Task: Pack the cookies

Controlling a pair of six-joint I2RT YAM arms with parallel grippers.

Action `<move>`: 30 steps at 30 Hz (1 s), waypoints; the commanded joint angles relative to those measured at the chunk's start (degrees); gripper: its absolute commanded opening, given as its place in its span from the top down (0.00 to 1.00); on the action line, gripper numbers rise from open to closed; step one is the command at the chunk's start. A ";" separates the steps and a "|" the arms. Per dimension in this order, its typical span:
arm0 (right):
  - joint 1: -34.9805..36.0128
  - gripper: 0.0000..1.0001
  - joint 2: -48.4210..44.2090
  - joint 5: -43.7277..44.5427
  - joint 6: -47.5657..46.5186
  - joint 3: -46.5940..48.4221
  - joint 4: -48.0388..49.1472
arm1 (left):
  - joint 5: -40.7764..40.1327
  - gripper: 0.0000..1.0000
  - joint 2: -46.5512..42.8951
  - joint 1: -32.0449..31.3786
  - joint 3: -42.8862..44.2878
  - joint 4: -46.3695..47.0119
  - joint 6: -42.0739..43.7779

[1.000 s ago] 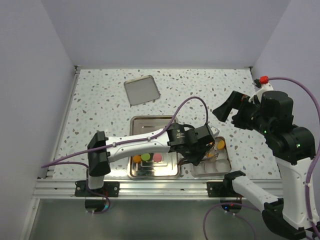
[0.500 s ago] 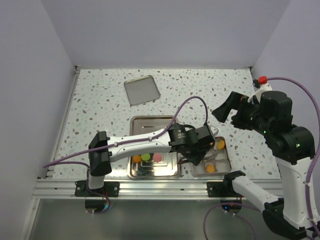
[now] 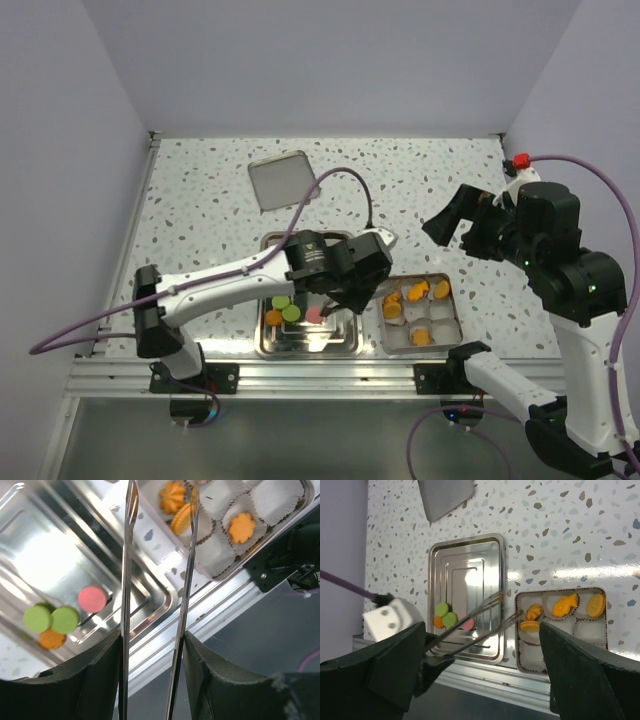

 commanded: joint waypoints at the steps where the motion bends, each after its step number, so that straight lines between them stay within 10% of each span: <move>1: 0.45 0.01 0.05 0.01 -0.68 -0.60 1.16 | -3.34 0.46 -8.80 1.69 -3.00 -5.75 -2.27; 14: 0.45 0.01 -0.04 -1.04 0.02 -2.36 2.04 | 0.00 0.44 -24.97 2.31 -24.53 -9.37 -7.37; 30: 0.36 0.01 -0.04 -1.13 0.02 -2.63 1.86 | 1.67 0.44 -21.64 2.22 -29.46 -4.89 -6.23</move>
